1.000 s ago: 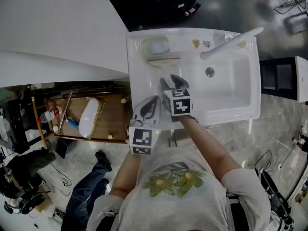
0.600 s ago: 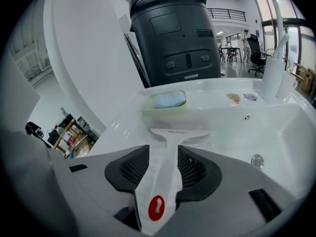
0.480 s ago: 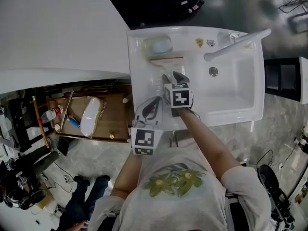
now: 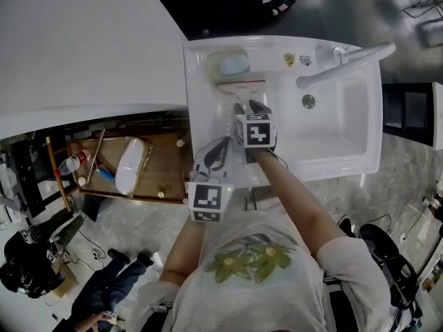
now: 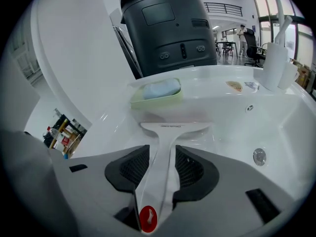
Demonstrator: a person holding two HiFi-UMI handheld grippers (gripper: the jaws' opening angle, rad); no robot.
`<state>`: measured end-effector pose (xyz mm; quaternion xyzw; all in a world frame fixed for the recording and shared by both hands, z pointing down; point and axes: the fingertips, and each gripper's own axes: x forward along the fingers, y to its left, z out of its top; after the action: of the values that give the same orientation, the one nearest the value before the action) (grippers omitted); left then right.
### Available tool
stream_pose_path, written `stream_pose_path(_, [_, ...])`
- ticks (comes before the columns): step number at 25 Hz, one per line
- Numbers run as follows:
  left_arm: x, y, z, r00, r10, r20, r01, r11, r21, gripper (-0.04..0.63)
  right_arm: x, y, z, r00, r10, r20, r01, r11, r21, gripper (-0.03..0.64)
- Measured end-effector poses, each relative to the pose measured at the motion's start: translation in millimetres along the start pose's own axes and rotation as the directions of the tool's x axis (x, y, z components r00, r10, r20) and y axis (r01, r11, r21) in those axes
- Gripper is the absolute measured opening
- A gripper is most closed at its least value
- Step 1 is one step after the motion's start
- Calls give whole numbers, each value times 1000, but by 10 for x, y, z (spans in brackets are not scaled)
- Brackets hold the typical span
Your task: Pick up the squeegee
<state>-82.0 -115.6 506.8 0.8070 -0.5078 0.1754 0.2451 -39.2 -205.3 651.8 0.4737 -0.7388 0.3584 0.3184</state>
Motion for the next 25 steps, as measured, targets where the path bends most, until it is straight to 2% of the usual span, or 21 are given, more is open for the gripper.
stream_pose_path(8, [-9, 35, -18, 1000, 3, -2, -3, 1000, -17, 8, 66, -56, 17, 1000, -29, 12, 29, 999, 18, 153])
stream_pose_path(13, [-25, 43, -26, 1000, 8, 5, -7, 1000, -22, 8, 68, -14, -13, 1000, -22, -14, 23, 1000, 3, 127])
stream_pose_path(25, [-120, 60, 22, 999, 32, 21, -32, 999, -8, 8, 32, -104, 44, 1000, -16, 1, 16, 1000, 20, 101])
